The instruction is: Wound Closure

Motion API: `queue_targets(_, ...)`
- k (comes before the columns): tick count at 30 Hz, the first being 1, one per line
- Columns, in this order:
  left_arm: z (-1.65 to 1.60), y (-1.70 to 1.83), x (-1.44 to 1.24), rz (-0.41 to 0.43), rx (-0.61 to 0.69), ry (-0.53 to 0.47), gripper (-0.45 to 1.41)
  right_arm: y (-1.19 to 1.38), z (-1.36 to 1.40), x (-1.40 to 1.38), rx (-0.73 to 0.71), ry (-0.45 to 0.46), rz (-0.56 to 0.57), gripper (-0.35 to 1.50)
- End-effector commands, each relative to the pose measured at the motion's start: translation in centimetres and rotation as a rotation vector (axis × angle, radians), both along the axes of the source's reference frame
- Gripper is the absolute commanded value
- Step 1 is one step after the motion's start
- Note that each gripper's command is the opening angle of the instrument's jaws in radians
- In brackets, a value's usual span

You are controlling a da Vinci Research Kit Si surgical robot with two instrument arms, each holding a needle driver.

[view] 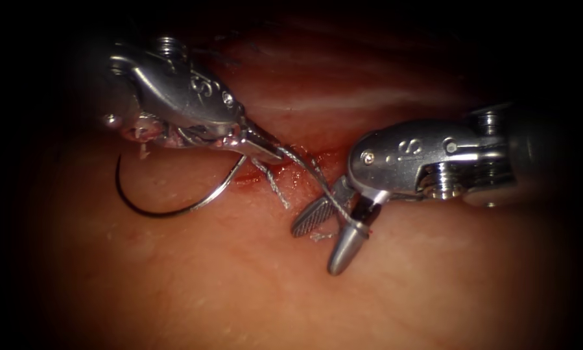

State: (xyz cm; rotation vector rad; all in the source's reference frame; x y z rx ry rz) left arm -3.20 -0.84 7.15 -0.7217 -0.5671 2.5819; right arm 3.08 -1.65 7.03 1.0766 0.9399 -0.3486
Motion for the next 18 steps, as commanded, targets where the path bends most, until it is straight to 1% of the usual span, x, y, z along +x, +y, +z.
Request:
queue_targets(1,0.04,-0.03,-0.04,0.0,0.0,-0.001,-0.45,0.01,0.02,0.06,-0.003,0.0,-0.007,-0.35)
queue_targets(3,0.02,-0.06,-0.04,0.001,0.0,-0.002,-0.45,0.07,-0.01,0.05,0.002,0.0,-0.005,-0.35)
queue_targets(6,-0.03,-0.12,-0.03,0.002,-0.002,-0.001,-0.45,0.15,-0.04,0.04,-0.009,-0.004,0.028,-0.35)
queue_targets(9,-0.09,-0.21,0.0,0.005,-0.005,-0.002,-0.45,0.29,-0.07,0.02,0.001,-0.003,0.09,-0.35)
queue_targets(14,-0.17,-0.44,0.04,0.017,-0.011,0.001,-0.45,0.59,-0.05,0.0,0.027,0.007,0.237,-0.35)
queue_targets(18,-0.2,-0.65,0.03,0.023,-0.02,0.008,-0.45,0.79,0.04,-0.01,0.046,-0.01,0.345,-0.35)
